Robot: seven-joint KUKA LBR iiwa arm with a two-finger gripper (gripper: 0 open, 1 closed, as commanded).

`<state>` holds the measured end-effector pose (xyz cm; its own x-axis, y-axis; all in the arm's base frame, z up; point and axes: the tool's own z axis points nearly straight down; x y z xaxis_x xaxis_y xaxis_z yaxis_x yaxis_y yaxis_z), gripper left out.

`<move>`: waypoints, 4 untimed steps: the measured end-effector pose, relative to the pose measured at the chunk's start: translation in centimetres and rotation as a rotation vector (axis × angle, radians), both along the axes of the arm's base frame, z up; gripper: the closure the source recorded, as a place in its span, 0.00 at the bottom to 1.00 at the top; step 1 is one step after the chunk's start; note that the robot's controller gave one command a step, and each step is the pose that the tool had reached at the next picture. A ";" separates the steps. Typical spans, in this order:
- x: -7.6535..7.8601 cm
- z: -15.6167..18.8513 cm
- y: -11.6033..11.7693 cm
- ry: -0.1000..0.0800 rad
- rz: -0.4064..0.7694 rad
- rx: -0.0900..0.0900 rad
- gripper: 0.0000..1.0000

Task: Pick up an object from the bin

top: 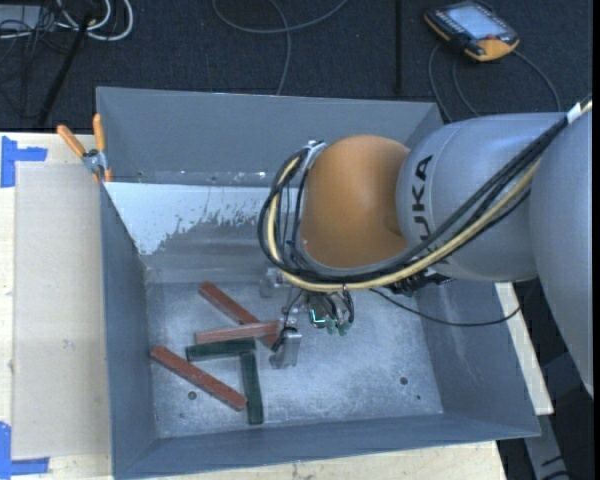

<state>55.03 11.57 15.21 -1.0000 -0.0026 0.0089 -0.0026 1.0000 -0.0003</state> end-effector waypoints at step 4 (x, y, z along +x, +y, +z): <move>5.8 -8.2 -5.0 -0.010 0.070 0.001 1.00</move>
Offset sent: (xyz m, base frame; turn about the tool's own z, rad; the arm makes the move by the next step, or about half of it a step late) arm 0.0258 -0.0131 -0.0768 -0.0636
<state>60.79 6.54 6.98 -0.9973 -0.0730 -0.0012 -0.0730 0.9973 0.0001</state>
